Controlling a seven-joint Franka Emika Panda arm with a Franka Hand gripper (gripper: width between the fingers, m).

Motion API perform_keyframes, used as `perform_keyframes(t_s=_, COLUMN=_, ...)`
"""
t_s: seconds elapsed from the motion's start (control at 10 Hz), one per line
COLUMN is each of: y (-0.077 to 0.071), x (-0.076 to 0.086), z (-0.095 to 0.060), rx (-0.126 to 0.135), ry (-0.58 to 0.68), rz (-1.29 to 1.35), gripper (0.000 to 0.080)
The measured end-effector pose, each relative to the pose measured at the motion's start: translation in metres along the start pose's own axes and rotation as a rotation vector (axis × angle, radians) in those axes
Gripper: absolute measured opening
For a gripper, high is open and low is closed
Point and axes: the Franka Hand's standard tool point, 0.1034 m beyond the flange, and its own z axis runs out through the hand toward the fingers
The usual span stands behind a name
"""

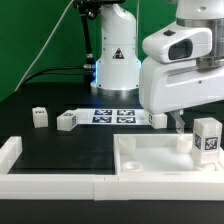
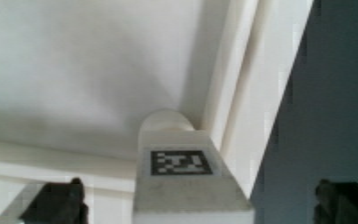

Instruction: Assemble one leg

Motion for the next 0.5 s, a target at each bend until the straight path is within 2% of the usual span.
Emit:
perform_keyframes(t_s=0.4, y=0.0054, x=0.0032, z=0.0003, rx=-0.003, ry=0.023, rz=0.002, gripper=0.0649)
perform_keyframes(t_s=0.5, y=0.0054, x=0.0032, z=0.0003, rx=-0.003, ry=0.023, rz=0.002, gripper=0.0543)
